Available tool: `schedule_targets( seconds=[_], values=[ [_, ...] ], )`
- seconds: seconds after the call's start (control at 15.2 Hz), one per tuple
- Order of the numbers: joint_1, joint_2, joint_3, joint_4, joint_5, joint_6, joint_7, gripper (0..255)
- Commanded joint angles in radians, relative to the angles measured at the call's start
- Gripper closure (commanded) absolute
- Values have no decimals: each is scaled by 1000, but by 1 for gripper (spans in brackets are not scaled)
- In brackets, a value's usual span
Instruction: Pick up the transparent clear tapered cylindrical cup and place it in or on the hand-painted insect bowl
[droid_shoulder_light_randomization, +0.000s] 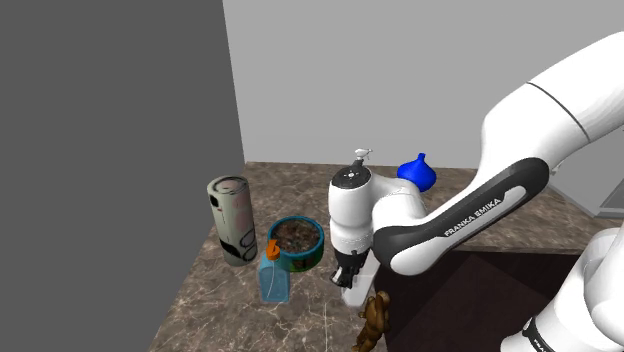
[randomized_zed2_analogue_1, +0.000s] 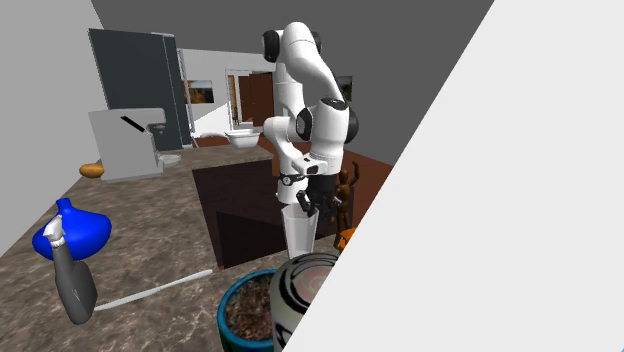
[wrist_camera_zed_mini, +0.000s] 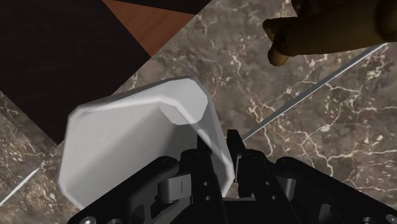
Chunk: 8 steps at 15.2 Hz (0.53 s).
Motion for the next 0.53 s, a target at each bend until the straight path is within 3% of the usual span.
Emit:
schedule_targets(
  seconds=[0.0, 0.46],
  values=[
    [0, -17, 2, 6, 15, -19, -11, 255],
    [2, -95, 2, 34, 76, -111, -64, 255]
  ],
)
